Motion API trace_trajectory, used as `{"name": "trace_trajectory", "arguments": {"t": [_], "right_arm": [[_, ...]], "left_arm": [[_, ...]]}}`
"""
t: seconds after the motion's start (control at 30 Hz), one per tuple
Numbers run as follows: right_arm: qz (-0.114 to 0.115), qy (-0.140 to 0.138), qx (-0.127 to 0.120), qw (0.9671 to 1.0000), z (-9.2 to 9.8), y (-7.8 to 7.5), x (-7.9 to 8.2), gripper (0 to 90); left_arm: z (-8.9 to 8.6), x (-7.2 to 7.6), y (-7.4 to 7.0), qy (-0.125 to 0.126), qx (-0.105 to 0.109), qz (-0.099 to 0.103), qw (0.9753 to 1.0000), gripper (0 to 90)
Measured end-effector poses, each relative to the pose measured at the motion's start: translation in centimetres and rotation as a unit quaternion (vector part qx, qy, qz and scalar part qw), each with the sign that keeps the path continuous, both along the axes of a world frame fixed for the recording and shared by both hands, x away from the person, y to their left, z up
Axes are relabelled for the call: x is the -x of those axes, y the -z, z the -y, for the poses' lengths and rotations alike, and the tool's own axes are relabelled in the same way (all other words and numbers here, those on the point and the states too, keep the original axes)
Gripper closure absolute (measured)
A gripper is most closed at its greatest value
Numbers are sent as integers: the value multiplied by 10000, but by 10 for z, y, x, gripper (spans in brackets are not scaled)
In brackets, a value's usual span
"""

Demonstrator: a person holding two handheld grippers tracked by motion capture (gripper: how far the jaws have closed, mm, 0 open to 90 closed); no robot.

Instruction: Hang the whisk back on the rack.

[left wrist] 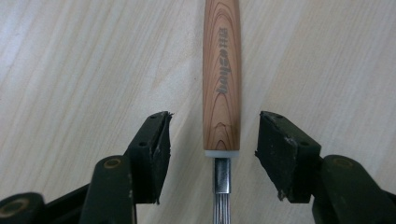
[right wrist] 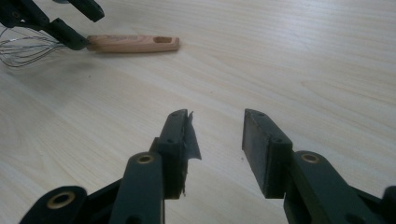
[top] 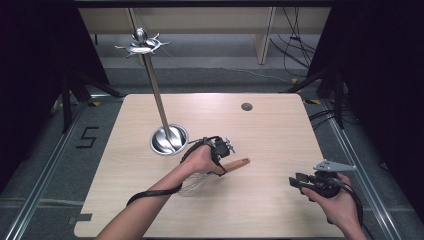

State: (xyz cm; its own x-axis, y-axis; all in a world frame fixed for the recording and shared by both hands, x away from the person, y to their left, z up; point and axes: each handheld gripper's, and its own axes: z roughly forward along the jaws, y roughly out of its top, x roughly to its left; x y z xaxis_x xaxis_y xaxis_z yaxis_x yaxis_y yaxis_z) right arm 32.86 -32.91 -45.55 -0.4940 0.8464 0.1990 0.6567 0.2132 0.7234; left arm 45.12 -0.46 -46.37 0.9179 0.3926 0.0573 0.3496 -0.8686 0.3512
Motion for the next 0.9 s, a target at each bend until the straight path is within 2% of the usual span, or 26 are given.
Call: {"name": "trace_trajectory", "arguments": {"t": [0.1,0.13,0.2,0.23,0.27,0.3,0.33,0.53,0.63,0.77,0.8,0.9], "right_arm": [[59,-38,44,10000,-1,-2,0,617],[-34,27,-23,10000,-3,-3,2,615],[15,-16,35,10000,-5,-4,2,614],[-71,-25,5,10000,-7,-4,3,614],[-14,-58,41,10000,-7,-3,2,614],[-81,-52,13,10000,-8,-3,2,614],[53,-145,90,9998,-6,-2,0,614],[37,-179,83,9998,-5,-1,-1,614],[-12,-193,53,9998,-5,-1,0,613],[38,-186,103,9998,-5,-1,-1,612],[5,-181,119,9998,-6,-1,0,611],[33,-198,128,9997,-6,-1,0,611]], "left_arm": [[3,-1,4,-13,-57,-72,10000,455],[3,-1,4,-13,-57,-72,10000,462],[6,-1,6,-12,-91,-155,9998,470],[7,-1,8,-34,-85,-190,9998,472],[8,-1,9,-30,-112,-195,9997,478],[8,-1,9,-30,-112,-195,9997,486],[10,-3,11,-33,-175,-213,9996,494],[17,-7,15,-93,-228,-315,9992,544],[21,-7,14,-91,-318,-370,9988,634],[23,-5,13,-123,-424,-322,9985,673],[24,-4,12,-170,-512,-247,9982,678],[22,-2,11,-280,-453,-180,9984,680]]}}
